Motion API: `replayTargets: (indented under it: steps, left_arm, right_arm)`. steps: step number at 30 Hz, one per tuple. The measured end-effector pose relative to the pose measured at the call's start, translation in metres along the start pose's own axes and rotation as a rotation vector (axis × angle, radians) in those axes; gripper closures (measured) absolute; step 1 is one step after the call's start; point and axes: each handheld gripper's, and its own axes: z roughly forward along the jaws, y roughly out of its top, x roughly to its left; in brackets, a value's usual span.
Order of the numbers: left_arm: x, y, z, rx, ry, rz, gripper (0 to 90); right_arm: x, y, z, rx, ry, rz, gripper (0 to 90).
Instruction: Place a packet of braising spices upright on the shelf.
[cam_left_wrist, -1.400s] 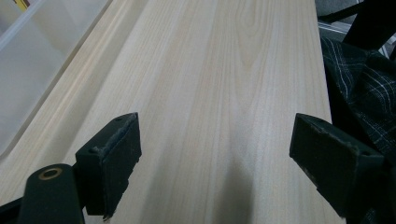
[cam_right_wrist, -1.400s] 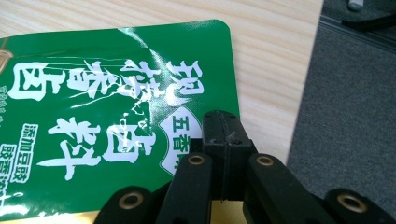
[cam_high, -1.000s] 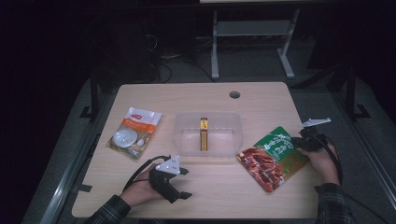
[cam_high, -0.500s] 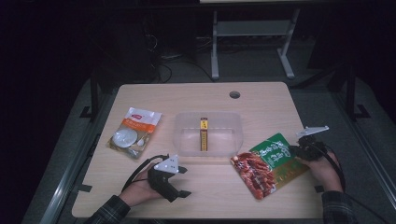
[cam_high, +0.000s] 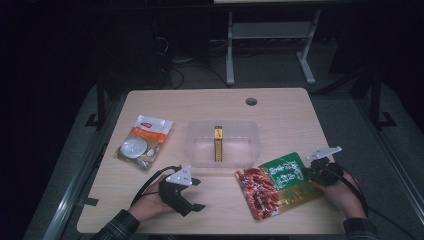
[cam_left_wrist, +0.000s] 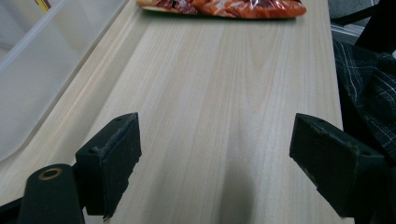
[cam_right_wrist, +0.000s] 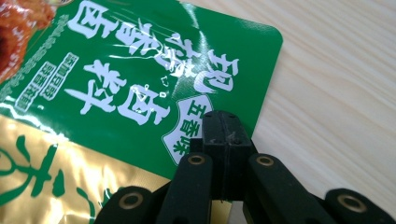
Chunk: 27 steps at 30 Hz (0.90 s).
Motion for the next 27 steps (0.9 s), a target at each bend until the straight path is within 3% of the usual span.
replayTargets:
  steps: [16,23,27]
  left_arm:
    - [0.002,0.000,0.000,0.000,0.030,-0.018,16.0]
    - [0.003,-0.001,-0.001,0.006,0.038,-0.025,16.0]
    - [0.003,-0.001,0.000,0.013,0.049,-0.025,16.0]
  right_arm:
    - [0.060,0.022,0.007,0.018,0.153,-0.169,89.9]
    - [0.080,0.028,0.009,0.016,0.184,-0.214,89.8]
    - [0.100,0.034,0.011,0.020,0.211,-0.249,89.7]
